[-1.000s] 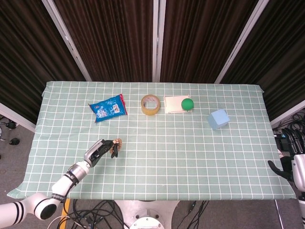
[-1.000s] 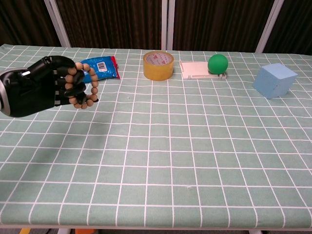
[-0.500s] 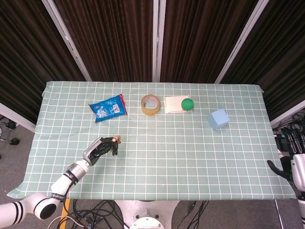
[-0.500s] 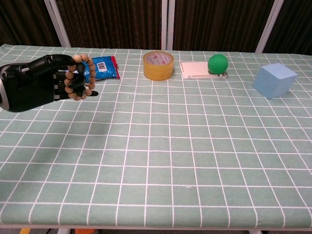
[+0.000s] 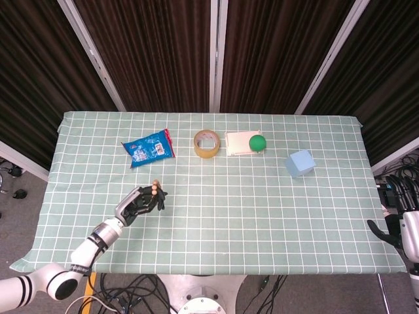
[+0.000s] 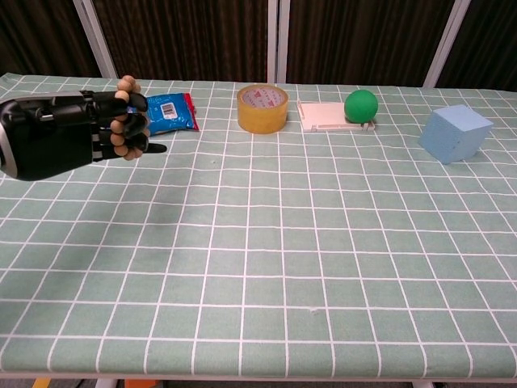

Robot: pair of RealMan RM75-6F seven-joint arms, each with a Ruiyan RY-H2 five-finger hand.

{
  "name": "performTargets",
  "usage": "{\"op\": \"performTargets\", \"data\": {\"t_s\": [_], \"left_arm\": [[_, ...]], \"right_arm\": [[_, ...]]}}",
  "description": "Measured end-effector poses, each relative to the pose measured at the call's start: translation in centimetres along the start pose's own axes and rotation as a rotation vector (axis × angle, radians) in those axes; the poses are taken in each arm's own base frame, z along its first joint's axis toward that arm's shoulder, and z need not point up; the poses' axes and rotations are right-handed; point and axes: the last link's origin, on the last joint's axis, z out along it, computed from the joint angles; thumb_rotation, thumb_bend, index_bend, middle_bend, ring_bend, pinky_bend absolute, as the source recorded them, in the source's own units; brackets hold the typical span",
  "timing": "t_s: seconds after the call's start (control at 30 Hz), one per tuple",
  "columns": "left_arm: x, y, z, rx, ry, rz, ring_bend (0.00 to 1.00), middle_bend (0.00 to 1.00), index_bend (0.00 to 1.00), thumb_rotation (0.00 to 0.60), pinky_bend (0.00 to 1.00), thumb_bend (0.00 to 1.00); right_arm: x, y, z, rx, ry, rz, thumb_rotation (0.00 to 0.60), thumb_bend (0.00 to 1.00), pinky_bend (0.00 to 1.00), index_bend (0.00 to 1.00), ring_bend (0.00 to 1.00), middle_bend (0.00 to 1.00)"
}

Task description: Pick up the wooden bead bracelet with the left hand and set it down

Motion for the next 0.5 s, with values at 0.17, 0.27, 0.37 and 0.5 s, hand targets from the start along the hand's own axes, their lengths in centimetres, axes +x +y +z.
{"op": "performTargets", "data": {"t_s": [0.17,0.27,0.37,0.5], "left_arm": [[-0.12,0.05,0.01,0.006,-0.014,0.004,0.45,0.57,0.4,0.6,0.15,1.0],[-0.15,0.1,0.04,0.005,-0.018,0.001,0.43,0.54,0.37,0.6,0.15,1.0],[-0.14,0.22,0.08,-0.004,-0.021,-0.002,0.41,0.52,0.35,0.492,0.15,1.0],[-0.14,0.42,0.07,-0.029,-0.029,-0.016,0.39,0.51,0.34,0.118,0.15,0.99]], "right_arm": [[-0.03,0.04,-0.04,-0.001,-0.001,0.001,0.6,0.1,0.0,0.0,0.0,0.09],[-0.03,0.07,-0.06,-0.002,-0.002,0.002,0.6,0.1,0.0,0.0,0.0,0.09],[-0.02,0.12,-0.09,-0.003,-0.002,0.002,0.6,0.1,0.0,0.0,0.0,0.09],[-0.05,0.16,-0.11,-0.006,-0.003,0.003,0.6,0.1,0.0,0.0,0.0,0.09]]}}
